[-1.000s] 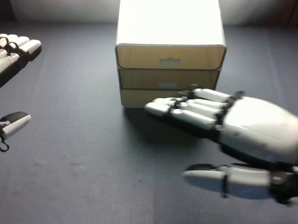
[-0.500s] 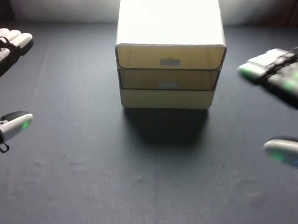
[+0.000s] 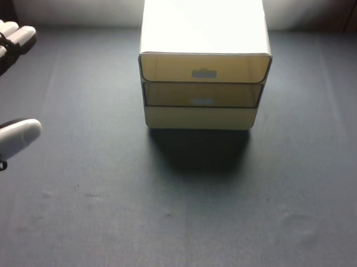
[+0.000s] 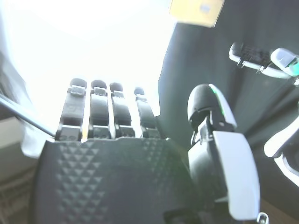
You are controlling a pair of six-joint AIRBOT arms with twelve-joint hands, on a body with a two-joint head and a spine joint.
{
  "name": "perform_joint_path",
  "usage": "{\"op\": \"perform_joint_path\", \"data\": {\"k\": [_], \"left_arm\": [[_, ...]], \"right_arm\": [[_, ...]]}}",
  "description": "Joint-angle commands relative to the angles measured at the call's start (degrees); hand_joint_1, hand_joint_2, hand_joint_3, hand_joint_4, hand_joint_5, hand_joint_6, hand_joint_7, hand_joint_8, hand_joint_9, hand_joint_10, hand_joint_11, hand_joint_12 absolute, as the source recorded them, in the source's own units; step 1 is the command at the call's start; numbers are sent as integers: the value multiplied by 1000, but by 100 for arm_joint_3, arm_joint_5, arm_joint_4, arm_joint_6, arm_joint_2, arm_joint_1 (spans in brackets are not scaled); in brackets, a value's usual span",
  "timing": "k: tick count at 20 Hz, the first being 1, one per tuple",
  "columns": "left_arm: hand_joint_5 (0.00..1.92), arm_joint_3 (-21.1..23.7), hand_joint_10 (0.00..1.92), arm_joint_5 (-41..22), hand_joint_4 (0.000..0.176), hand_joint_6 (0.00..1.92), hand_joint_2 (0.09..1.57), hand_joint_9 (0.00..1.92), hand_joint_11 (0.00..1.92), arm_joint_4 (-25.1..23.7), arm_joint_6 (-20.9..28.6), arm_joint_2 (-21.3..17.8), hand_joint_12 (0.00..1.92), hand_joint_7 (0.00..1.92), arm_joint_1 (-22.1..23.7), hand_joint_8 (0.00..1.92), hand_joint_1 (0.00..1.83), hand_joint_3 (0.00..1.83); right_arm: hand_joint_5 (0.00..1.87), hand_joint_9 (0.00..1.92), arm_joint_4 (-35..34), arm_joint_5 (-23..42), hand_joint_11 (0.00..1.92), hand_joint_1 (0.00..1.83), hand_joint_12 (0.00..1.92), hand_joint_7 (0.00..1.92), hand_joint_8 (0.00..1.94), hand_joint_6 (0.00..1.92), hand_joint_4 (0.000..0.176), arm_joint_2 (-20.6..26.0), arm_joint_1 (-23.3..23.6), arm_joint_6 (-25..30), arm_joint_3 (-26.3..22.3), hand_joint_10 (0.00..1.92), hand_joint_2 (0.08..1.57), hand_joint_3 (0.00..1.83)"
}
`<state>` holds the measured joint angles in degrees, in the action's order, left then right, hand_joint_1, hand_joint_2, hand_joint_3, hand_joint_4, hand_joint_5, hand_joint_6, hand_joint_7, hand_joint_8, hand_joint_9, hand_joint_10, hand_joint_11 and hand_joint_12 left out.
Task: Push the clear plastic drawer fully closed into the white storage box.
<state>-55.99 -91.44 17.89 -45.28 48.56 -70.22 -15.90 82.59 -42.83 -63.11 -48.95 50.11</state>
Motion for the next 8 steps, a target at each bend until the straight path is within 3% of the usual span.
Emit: {"op": "perform_joint_path", "data": {"k": [1, 2, 3, 4, 5, 6, 7, 8], "left_arm": [[0, -13, 0, -765, 102, 0, 1329, 0, 0, 3, -14, -71, 0, 0, 94, 0, 224, 0], [0, -14, 0, -765, 143, 0, 1322, 0, 0, -66, -42, -94, 0, 0, 174, 0, 245, 0], [0, -17, 0, -766, 111, 0, 1329, 0, 0, -126, -55, -111, 0, 0, 250, 0, 267, 0], [0, -21, 0, -766, 86, 0, 1354, 0, 0, -182, -96, -127, 0, 0, 337, 0, 264, 8], [0, -26, 0, -766, 78, 0, 1372, 0, 0, -205, -126, -135, 0, 0, 395, 0, 325, 9], [0, -44, 0, -767, 65, 0, 1371, 0, 0, -240, -151, -142, 0, 0, 476, 0, 339, 7], [0, -75, 0, -767, 106, 0, 1351, 0, 0, -299, -129, -148, 0, 0, 591, 0, 476, 0], [0, -94, 0, -768, 111, 0, 1365, 0, 0, -440, -151, -158, 0, 0, 742, 0, 595, 0]], "right_arm": [[0, 0, -108, 914, 0, 250, 0, 0, 0, 0, 126, 91, 25, 14, -6, 0, 1335, 0], [0, 0, -120, 1043, 0, 298, 0, 0, 0, 0, 81, 129, 18, 16, -20, 0, 1342, 0], [0, 0, -120, 1175, 0, 325, 0, 0, 0, 0, 64, 164, 7, 17, -38, 0, 1341, 0], [0, 0, -120, 1325, 0, 268, 0, 0, 0, 0, 31, 194, -9, 28, -57, 0, 1334, 0], [0, 0, -113, 1428, 0, 313, 0, 0, 0, 0, 5, 219, -27, 51, -67, 0, 1320, 0], [0, 0, -96, 1545, 0, 399, 0, 0, 0, 0, 18, 257, -54, 76, -83, 0, 1313, 0], [0, 0, -67, 1709, 0, 396, 0, 0, 0, 0, 2, 311, -94, 88, -116, 0, 1318, 0], [0, 0, -53, 1838, 0, 420, 0, 0, 0, 0, 6, 379, -151, 88, -161, 0, 1293, 0]]}}
